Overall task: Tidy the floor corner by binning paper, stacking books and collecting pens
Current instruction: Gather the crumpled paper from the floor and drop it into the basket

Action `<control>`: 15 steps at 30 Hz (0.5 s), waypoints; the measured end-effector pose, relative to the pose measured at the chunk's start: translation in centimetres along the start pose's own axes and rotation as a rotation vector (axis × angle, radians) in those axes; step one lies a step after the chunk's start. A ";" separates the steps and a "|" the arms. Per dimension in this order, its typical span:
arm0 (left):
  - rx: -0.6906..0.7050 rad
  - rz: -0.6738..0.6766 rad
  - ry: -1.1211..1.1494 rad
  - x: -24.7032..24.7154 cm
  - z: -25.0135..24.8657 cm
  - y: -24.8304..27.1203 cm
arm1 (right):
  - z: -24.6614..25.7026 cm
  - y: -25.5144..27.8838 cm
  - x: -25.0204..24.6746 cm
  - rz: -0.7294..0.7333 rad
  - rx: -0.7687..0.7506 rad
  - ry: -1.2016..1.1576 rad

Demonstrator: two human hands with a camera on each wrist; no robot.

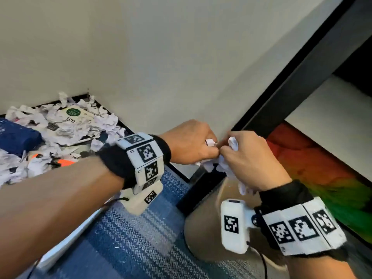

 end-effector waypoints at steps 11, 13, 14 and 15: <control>0.210 0.175 -0.215 14.0 -12.5 -5.6 | -19.9 8.5 -3.3 -0.263 0.603 -0.364; 0.140 0.194 -0.115 15.9 -12.0 -5.8 | -22.5 9.5 -2.0 -0.288 0.761 -0.551; 0.132 0.239 -0.061 16.8 -12.0 -5.7 | -23.5 9.8 -1.6 -0.292 0.797 -0.602; 0.128 0.280 -0.036 17.5 -11.9 -5.7 | -24.2 10.0 -1.4 -0.312 0.802 -0.639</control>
Point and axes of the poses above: each hand's wrist, its own y-axis away from the middle knuckle, its own x-axis out of the palm, z = x × y, the point moved 9 cm from there along -y, towards the middle knuckle, and after that the axes turned 12 degrees about -y, right-handed, at the moved point
